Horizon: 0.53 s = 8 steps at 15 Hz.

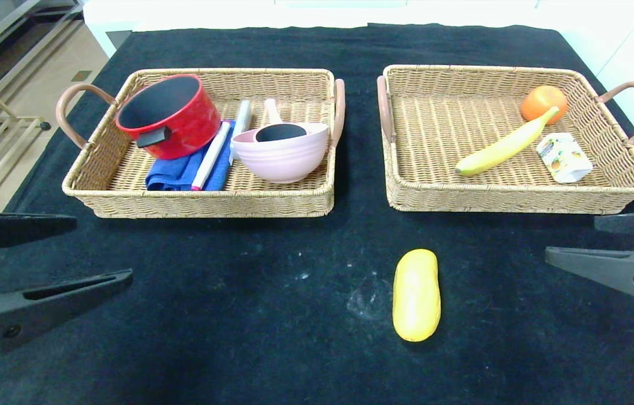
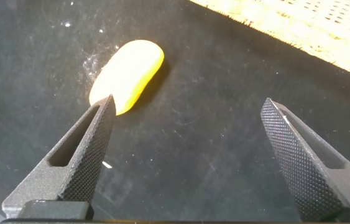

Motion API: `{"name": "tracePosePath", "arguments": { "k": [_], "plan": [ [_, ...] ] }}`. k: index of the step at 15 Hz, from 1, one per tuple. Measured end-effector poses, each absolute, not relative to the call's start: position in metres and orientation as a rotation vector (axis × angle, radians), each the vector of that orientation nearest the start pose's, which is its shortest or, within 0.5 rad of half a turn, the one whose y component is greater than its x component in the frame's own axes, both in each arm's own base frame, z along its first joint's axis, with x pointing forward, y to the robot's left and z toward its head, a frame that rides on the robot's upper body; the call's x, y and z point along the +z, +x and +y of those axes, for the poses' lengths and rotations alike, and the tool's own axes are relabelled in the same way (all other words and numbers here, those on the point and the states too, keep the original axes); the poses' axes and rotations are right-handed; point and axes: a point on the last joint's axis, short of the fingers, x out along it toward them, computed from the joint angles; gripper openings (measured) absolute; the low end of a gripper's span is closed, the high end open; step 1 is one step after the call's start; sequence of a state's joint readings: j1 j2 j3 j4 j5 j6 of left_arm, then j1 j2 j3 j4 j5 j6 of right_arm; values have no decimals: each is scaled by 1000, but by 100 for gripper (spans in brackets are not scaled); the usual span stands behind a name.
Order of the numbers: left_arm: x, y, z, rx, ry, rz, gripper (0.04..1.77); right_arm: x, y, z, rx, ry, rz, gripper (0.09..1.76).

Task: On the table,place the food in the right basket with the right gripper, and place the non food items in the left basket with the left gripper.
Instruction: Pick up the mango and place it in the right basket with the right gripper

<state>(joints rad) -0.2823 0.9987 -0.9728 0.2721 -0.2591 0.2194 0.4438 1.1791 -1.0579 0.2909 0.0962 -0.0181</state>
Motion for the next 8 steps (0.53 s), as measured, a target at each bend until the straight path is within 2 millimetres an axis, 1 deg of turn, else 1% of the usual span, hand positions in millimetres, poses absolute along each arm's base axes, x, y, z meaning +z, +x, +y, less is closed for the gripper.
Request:
{"name": "tracePosePath", "arguments": {
  "k": [3, 5, 8],
  "plan": [
    [280, 110, -39, -587, 254, 216, 170, 287, 149, 73, 536, -92, 422, 171],
    [275, 112, -43, -611, 260, 217, 171, 285, 150, 75, 541, -96, 433, 171],
    [273, 111, -46, -642, 265, 216, 171, 283, 151, 80, 562, -103, 442, 171]
  ]
}}
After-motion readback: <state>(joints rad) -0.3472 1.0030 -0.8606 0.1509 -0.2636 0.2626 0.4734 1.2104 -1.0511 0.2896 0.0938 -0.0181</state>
